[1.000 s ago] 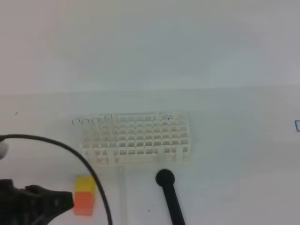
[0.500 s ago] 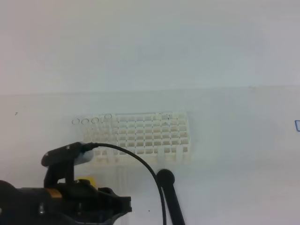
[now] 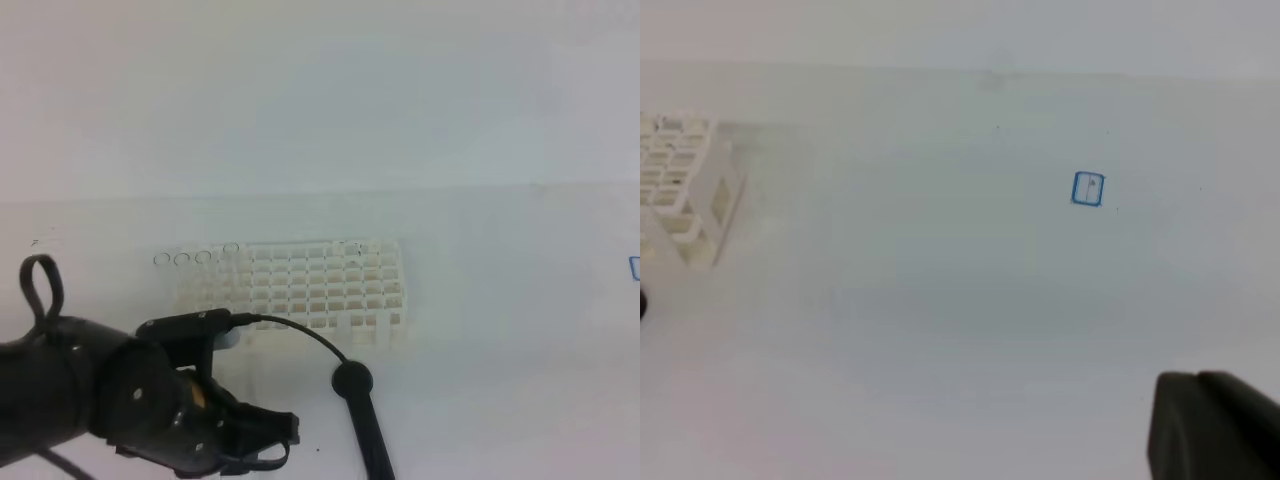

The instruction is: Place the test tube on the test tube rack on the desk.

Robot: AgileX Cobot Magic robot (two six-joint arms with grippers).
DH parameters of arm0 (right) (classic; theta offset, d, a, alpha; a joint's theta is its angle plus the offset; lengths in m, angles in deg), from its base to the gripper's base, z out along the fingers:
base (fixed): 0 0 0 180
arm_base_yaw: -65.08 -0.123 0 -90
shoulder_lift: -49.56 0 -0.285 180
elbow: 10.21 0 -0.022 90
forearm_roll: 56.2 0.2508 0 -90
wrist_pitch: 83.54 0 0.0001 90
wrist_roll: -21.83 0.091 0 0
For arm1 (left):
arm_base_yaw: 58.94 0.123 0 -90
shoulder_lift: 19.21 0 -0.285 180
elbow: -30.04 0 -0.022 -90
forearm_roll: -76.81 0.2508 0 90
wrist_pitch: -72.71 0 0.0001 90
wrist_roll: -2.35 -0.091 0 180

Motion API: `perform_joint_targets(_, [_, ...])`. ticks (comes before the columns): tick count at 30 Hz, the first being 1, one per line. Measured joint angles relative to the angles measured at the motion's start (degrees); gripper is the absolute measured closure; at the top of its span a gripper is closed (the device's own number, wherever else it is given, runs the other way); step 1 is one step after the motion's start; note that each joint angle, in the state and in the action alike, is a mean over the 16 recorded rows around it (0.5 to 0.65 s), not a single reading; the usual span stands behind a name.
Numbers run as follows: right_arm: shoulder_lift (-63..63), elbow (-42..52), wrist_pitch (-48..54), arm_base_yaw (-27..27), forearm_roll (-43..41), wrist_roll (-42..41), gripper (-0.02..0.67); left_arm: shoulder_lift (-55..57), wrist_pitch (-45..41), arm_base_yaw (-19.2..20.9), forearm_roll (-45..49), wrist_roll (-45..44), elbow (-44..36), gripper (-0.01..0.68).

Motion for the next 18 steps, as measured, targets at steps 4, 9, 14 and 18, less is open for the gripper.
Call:
perform_joint_targets(4, [0.0, 0.0, 0.1, 0.0, 0.0, 0.0, 0.649, 3.6, -1.2, -0.4, 3.4, 2.5, 2.9, 0.409])
perform_joint_targets(9, [0.0, 0.0, 0.1, 0.0, -0.2, 0.0, 0.649, 7.0, -1.6, -0.9, 4.4, 2.9, 5.2, 0.306])
perform_joint_targets(14, [0.0, 0.0, 0.1, 0.0, -0.5, 0.0, 0.649, 9.8, -1.8, -1.4, 4.9, 3.1, 6.6, 0.221])
perform_joint_targets(18, [0.0, 0.0, 0.1, 0.0, -0.7, 0.0, 0.649, 11.8, -1.9, -1.6, 5.2, 3.2, 7.3, 0.203])
